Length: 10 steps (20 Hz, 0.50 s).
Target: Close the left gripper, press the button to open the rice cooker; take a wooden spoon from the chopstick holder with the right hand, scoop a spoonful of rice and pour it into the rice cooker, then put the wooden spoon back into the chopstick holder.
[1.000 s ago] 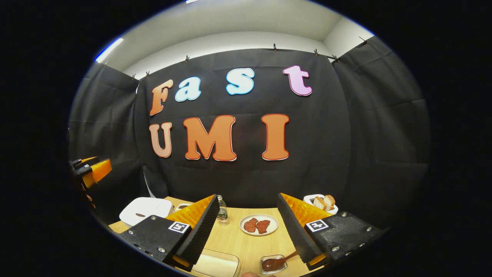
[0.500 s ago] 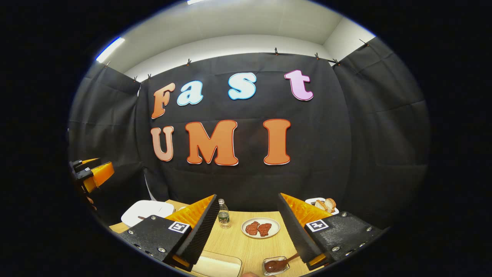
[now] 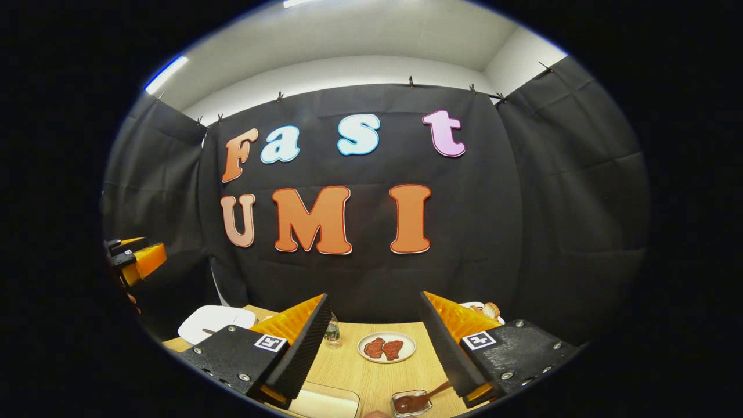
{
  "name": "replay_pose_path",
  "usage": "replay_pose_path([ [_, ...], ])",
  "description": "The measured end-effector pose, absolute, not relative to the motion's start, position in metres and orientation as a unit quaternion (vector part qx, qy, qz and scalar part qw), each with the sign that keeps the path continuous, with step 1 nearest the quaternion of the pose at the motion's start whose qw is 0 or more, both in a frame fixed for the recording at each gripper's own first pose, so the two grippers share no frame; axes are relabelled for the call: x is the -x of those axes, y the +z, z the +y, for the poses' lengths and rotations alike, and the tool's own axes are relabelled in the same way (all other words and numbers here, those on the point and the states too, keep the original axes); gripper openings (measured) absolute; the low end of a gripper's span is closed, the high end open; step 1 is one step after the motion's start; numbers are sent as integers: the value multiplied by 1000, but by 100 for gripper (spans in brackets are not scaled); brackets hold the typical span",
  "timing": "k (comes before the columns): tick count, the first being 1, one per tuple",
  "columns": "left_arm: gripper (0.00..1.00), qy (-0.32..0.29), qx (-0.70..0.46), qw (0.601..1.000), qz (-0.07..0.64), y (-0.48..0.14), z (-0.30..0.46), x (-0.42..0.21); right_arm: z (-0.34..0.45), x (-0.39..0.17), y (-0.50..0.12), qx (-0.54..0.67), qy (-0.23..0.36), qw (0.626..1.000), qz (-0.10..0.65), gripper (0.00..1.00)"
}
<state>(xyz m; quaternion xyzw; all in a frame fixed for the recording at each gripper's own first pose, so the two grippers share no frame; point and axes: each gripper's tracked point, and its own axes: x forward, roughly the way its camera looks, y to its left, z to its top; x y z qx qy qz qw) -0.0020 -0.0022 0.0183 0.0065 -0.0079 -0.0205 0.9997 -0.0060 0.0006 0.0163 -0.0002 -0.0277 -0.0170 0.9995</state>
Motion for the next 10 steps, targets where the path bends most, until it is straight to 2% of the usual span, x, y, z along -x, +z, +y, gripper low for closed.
replay_pose_path([
  [1,94,-19,-3,1000,-5,18,0,1,-1,5,16,1,-18,1000,-25,98],
  [2,93,-16,0,1000,0,17,4,0,-2,5,15,1,-19,1000,-24,94],
  [10,92,1,21,999,43,-2,41,-20,-2,-3,10,6,-23,1000,-18,94],
])
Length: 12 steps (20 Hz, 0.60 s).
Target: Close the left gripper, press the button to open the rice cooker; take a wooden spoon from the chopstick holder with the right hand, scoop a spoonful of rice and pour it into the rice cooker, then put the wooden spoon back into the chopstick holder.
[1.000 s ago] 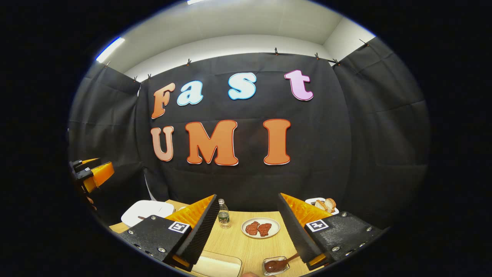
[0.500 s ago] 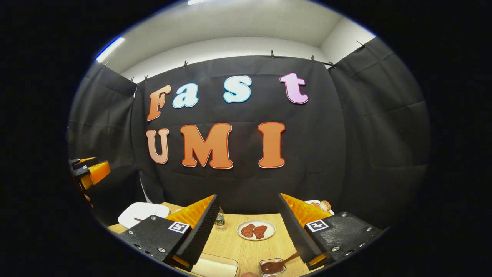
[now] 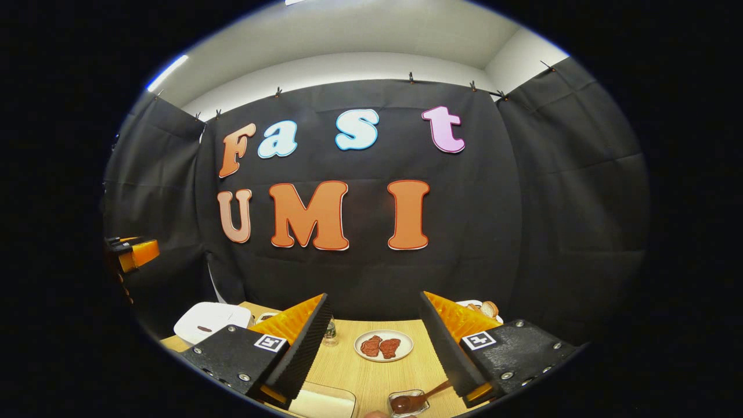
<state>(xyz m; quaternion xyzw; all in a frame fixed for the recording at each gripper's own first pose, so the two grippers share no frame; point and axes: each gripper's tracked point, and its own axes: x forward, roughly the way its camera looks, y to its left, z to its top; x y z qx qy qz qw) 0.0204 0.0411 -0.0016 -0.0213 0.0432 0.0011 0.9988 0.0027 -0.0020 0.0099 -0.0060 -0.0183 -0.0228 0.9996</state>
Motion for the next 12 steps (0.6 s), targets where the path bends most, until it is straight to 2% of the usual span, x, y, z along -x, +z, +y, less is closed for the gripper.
replay_pose_path([
  [3,58,12,22,997,69,-17,55,-34,-5,-2,6,10,-30,999,-15,94],
  [5,24,25,28,995,92,-26,67,-45,-8,-1,3,11,-36,999,-12,94],
  [7,8,19,46,989,139,-49,66,-52,-13,1,-1,15,-44,999,-8,94],
  [9,3,-7,91,975,203,-78,59,-66,-20,4,-5,20,-53,998,-4,94],
  [10,5,-12,112,966,232,-92,61,-69,-25,5,-6,22,-59,998,-3,91],
  [11,2,-20,133,954,269,-105,59,-73,-29,5,-9,24,-64,998,1,94],
  [12,5,-22,158,939,305,-120,58,-77,-33,6,-12,25,-70,997,5,94],
])
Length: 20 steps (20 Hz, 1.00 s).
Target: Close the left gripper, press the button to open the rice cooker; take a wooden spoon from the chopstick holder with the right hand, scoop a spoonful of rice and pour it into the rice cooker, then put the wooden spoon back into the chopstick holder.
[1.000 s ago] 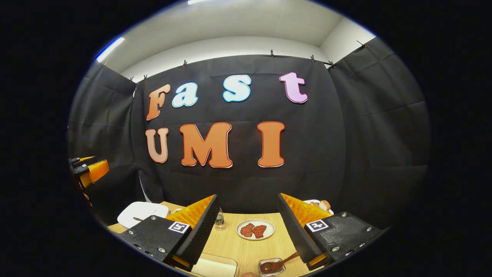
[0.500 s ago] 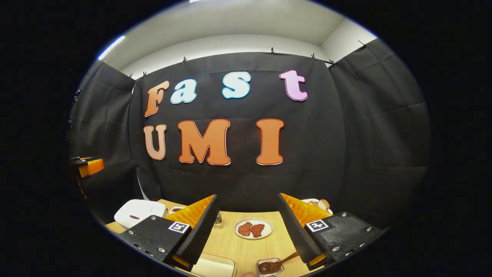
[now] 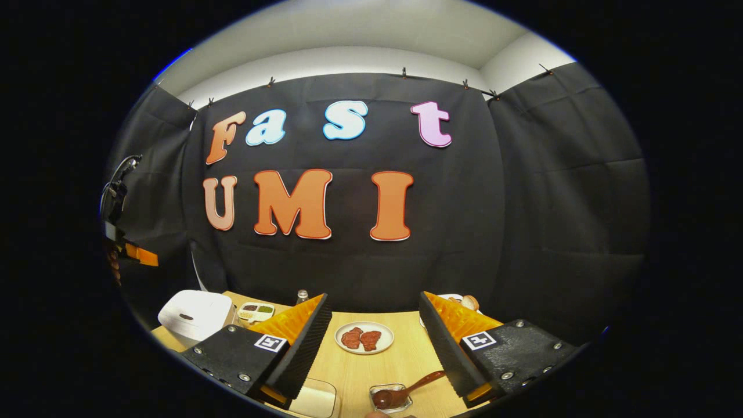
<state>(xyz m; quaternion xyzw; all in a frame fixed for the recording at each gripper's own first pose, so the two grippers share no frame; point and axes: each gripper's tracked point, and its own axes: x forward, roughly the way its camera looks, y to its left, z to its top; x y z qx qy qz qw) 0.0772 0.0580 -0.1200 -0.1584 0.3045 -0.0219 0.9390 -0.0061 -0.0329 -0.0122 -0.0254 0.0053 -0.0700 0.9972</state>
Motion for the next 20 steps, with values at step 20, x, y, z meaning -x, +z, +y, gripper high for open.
replay_pose_path([
  [20,6,-9,222,817,531,-276,43,-71,-61,4,-73,5,-101,992,73,94],
])
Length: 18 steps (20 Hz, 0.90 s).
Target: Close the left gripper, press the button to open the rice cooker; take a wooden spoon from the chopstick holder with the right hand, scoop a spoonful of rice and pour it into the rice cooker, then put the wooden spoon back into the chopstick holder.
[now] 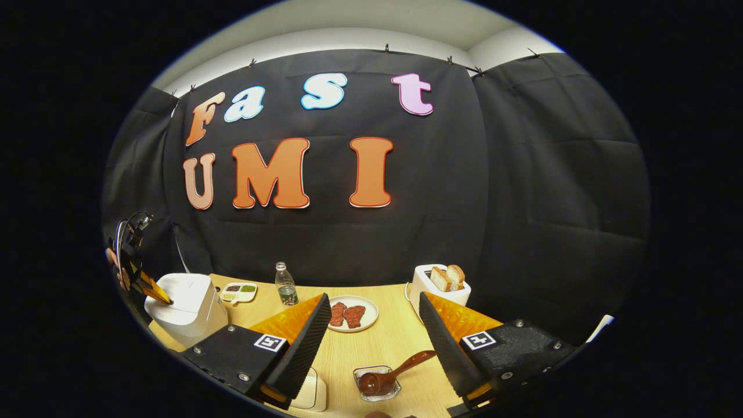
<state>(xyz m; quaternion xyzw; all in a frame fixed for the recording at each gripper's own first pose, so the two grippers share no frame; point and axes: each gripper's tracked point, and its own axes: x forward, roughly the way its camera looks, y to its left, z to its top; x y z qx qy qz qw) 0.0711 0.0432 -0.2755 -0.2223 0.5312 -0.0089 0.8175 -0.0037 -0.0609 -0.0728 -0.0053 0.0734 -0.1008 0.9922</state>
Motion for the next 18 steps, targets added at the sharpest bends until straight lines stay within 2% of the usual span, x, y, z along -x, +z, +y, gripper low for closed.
replay_pose_path([
  [6,6,12,179,934,310,-191,63,-102,-58,-9,-100,-14,-80,990,114,95],
  [10,4,50,98,973,205,-130,74,-97,-57,-14,-108,-16,-68,990,122,94],
  [15,18,40,48,988,144,-85,52,-62,-66,-12,-129,-9,-66,988,142,95],
  [16,23,39,38,989,136,-80,47,-56,-68,-10,-134,-10,-66,987,147,94],
  [17,34,39,31,990,129,-75,43,-49,-71,-10,-139,-11,-66,986,153,94],
  [18,36,39,23,991,126,-73,38,-43,-74,-10,-143,-12,-67,985,158,94],
])
